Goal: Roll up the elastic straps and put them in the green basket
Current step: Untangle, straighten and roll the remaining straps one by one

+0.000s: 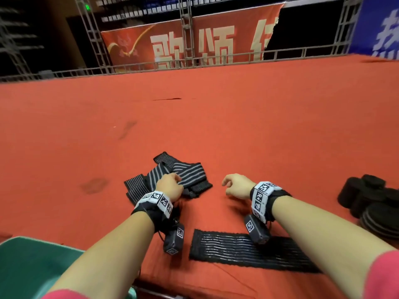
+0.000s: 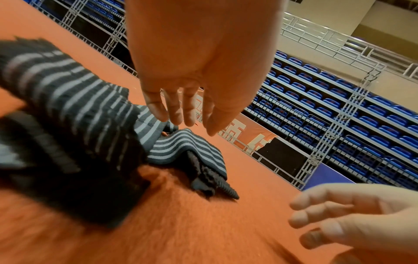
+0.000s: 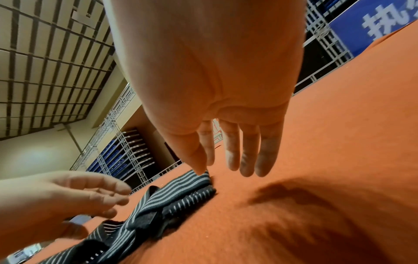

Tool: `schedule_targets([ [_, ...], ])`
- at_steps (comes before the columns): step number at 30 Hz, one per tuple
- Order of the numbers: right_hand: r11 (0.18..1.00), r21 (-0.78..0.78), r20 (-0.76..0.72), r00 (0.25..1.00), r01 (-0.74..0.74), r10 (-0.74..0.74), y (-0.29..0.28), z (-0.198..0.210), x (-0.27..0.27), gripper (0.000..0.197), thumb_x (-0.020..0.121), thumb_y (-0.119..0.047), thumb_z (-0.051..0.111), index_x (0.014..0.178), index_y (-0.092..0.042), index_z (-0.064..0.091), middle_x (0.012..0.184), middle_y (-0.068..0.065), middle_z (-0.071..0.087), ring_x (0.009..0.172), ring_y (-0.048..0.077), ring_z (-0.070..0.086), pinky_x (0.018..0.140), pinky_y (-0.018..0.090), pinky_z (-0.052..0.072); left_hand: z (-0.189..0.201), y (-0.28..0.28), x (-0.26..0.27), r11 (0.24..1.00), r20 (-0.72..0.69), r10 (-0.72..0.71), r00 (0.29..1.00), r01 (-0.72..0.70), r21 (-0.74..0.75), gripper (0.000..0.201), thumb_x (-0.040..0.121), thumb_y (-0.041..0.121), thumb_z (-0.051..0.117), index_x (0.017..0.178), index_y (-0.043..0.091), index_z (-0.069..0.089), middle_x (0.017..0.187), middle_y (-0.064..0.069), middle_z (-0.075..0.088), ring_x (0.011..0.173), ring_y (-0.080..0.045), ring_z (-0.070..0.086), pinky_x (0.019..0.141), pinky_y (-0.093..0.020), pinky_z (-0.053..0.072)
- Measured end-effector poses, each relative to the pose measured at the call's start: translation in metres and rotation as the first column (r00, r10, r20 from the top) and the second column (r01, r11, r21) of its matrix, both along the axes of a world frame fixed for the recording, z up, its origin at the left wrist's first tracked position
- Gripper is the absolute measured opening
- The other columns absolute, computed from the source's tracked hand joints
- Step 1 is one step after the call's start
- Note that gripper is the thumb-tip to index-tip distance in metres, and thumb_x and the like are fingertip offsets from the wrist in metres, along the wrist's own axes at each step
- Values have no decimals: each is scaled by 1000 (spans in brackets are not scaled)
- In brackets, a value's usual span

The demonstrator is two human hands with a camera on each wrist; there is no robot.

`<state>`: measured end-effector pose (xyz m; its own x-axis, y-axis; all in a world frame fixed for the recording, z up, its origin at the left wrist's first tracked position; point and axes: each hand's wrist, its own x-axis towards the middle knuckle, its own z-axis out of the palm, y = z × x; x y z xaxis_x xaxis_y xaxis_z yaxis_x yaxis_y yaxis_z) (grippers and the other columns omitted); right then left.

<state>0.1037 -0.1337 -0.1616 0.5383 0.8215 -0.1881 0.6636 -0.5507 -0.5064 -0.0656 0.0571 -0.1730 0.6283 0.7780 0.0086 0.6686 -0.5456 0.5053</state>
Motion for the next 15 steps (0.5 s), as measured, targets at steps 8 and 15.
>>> schedule_targets([
  [8,996,-31,2,996,-89,89,79,-28,-5,46,82,-34,76,121,-16,61,121,5,64,113,24,59,89,27,43,-12,15,40,980,-234,-22,972,67,186,47,81,21,65,126,34,56,134,0,43,129,-26,38,106,-51,34],
  [15,988,-151,119,992,-33,52,116,-44,-22,62,72,-56,75,116,-20,53,124,12,45,117,34,43,99,43,44,-27,20,49,970,-392,-43,919,133,206,55,79,26,75,128,35,51,134,-3,40,127,-30,38,104,-53,36],
])
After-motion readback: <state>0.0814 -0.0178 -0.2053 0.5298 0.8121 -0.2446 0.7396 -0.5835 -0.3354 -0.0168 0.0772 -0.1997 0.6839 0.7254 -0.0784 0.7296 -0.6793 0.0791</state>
